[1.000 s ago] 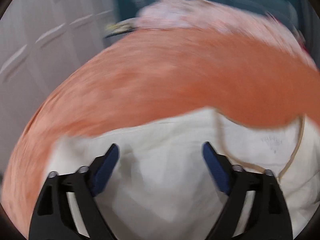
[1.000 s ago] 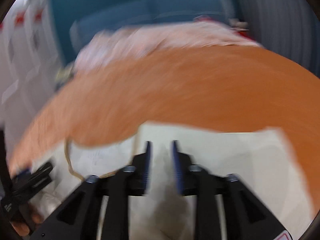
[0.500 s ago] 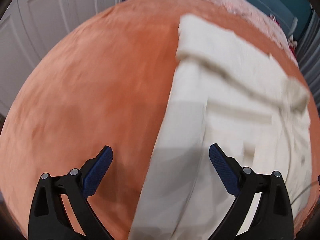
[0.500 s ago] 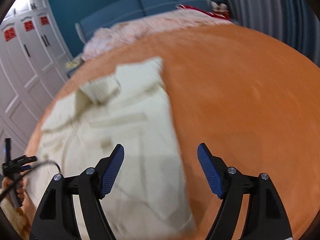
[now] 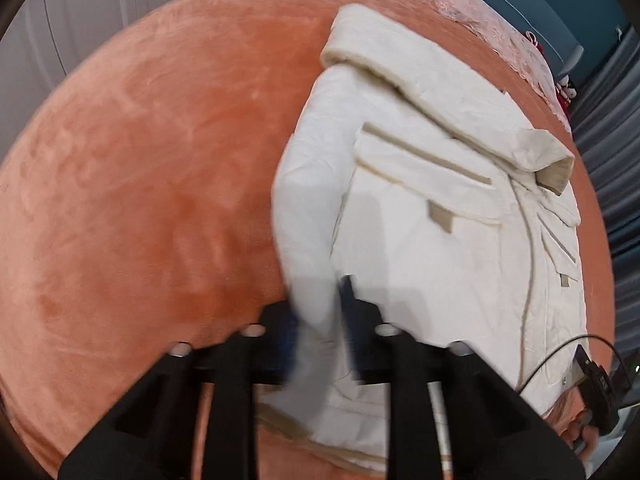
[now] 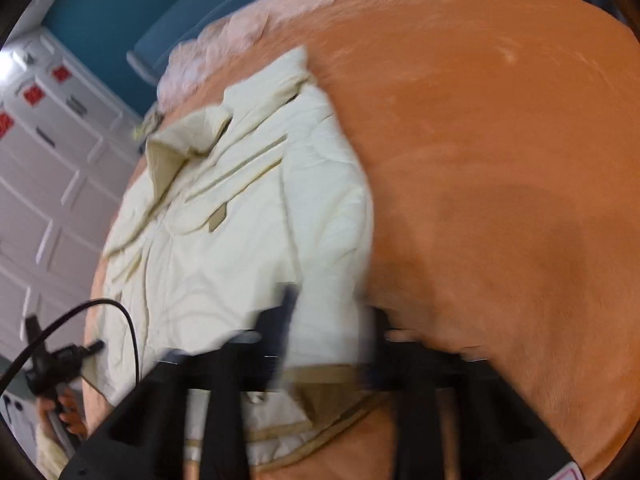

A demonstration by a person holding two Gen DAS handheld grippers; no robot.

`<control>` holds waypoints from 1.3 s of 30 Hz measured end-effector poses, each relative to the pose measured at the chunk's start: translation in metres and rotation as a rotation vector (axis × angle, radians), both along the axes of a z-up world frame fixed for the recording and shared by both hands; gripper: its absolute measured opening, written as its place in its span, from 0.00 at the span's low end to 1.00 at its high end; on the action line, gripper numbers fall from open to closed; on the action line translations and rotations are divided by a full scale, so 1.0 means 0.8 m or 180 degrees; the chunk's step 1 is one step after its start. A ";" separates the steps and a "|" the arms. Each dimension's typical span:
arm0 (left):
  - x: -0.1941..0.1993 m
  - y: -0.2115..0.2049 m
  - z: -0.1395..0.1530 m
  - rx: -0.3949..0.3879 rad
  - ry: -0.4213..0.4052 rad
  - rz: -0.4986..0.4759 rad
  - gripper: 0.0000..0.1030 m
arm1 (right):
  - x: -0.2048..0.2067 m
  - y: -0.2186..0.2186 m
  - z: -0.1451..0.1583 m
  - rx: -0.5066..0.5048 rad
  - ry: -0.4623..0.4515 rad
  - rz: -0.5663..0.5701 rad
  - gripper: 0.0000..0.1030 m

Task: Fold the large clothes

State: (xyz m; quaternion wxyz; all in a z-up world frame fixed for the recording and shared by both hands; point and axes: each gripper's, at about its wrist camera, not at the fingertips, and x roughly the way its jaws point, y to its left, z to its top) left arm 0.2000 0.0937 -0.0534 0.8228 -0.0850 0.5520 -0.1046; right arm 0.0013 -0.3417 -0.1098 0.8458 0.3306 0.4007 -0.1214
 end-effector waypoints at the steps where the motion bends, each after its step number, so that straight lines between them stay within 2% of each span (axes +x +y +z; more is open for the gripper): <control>1: -0.004 0.000 0.010 -0.0041 -0.0049 -0.0032 0.10 | 0.004 0.004 0.009 -0.0077 -0.0017 0.0056 0.11; 5: -0.038 0.014 0.064 -0.0171 -0.0294 -0.0173 0.07 | -0.026 0.026 0.064 -0.0413 -0.0215 0.0372 0.06; 9: -0.089 0.031 0.095 -0.0107 -0.0380 -0.0380 0.06 | -0.090 0.053 0.102 -0.0653 -0.0250 0.0715 0.06; 11: -0.136 0.053 0.100 -0.0069 -0.0321 -0.0483 0.06 | -0.141 0.076 0.110 -0.0730 -0.0152 0.0899 0.06; 14: -0.200 0.093 0.104 -0.0104 -0.0210 -0.0481 0.06 | -0.209 0.108 0.112 -0.0785 0.0046 0.1102 0.06; 17: -0.256 0.137 0.106 -0.0268 -0.0031 -0.0294 0.06 | -0.277 0.140 0.114 -0.0688 0.0160 0.1207 0.06; 19: -0.274 0.156 0.117 -0.0414 -0.0001 -0.0154 0.06 | -0.294 0.148 0.129 -0.0714 0.0112 0.1205 0.06; 21: -0.270 0.155 0.135 -0.0528 -0.0102 -0.0125 0.06 | -0.285 0.145 0.154 -0.0798 -0.0086 0.1183 0.06; 24: -0.229 0.126 0.179 -0.0517 -0.0534 -0.0309 0.06 | -0.233 0.124 0.204 -0.1074 -0.0584 0.1103 0.06; 26: -0.179 0.095 0.212 -0.0458 -0.0902 -0.0367 0.06 | -0.176 0.102 0.234 -0.1263 -0.0920 0.0925 0.06; 30: -0.096 0.051 0.242 -0.0308 -0.1250 -0.0201 0.10 | -0.085 0.061 0.266 -0.1290 -0.1239 0.0409 0.08; 33: -0.054 0.037 0.252 -0.0236 -0.1326 0.0063 0.14 | -0.068 0.053 0.282 -0.1300 -0.1374 0.0142 0.13; 35: -0.048 0.044 0.254 -0.0357 -0.1294 0.0198 0.21 | -0.078 0.055 0.283 -0.1184 -0.1541 0.0092 0.20; 36: -0.052 0.051 0.256 -0.0411 -0.1324 0.0254 0.34 | -0.075 0.059 0.279 -0.1143 -0.1589 0.0081 0.22; 37: -0.056 0.060 0.256 -0.0410 -0.1461 0.0357 0.65 | -0.077 0.061 0.272 -0.1101 -0.1630 0.0078 0.25; 38: -0.065 0.069 0.258 -0.0334 -0.1654 0.0484 0.77 | -0.076 0.058 0.264 -0.1053 -0.1625 0.0097 0.26; 39: -0.072 0.075 0.258 -0.0275 -0.1782 0.0563 0.83 | -0.078 0.055 0.257 -0.1009 -0.1587 0.0123 0.26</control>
